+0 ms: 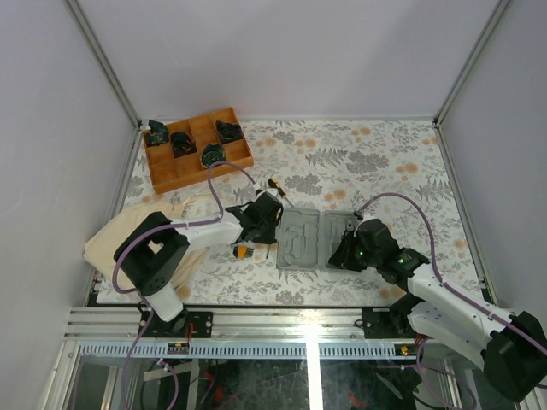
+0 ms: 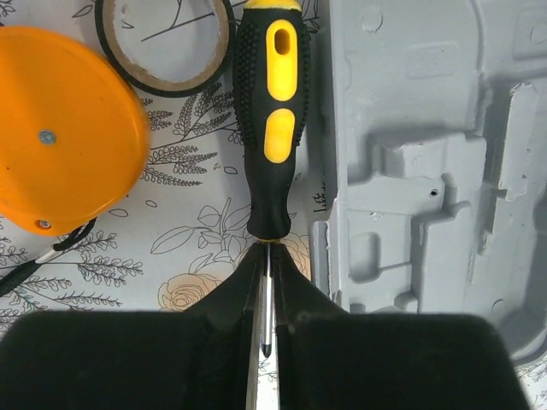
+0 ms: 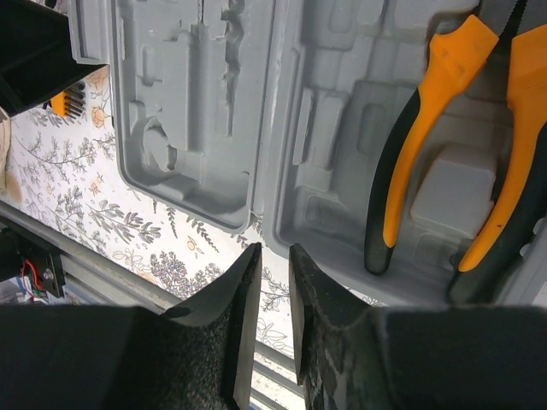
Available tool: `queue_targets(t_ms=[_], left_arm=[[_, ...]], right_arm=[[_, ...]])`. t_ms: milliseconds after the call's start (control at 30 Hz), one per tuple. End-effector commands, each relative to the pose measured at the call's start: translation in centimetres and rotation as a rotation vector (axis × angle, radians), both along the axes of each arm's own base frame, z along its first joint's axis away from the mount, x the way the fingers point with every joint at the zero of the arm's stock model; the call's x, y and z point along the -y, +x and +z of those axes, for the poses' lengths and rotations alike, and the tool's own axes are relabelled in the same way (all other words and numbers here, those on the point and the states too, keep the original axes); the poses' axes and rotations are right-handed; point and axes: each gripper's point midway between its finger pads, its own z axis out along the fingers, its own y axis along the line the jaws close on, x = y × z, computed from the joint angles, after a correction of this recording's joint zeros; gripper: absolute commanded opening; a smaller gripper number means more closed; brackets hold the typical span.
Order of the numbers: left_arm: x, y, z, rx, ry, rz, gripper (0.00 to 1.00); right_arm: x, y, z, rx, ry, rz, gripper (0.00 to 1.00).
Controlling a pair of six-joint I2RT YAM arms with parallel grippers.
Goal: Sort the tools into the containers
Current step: Pick up the screwdriver from the center of the board.
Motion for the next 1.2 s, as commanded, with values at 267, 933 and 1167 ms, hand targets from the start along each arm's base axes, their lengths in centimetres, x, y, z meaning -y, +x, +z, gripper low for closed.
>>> queue_targets(t_ms=[267, 933, 1167], left_arm=[[-2.0, 0.0, 1.7, 0.054, 0.057, 0.043, 0.0], [3.8, -4.4, 12.4, 0.221, -0.291, -0.109, 0.0], [7.8, -6.8, 14.0, 0.188, -0.378, -0.179, 0.0]], right_arm=[[0.9, 1.3, 2.3, 0.093, -0.006, -0.077, 0.26], [-2.2, 3.7, 10.3, 0.284, 0.397, -0.17, 0.46], [-4.4, 4.7, 12.5, 0.331, 0.583, -0.153, 0.57]])
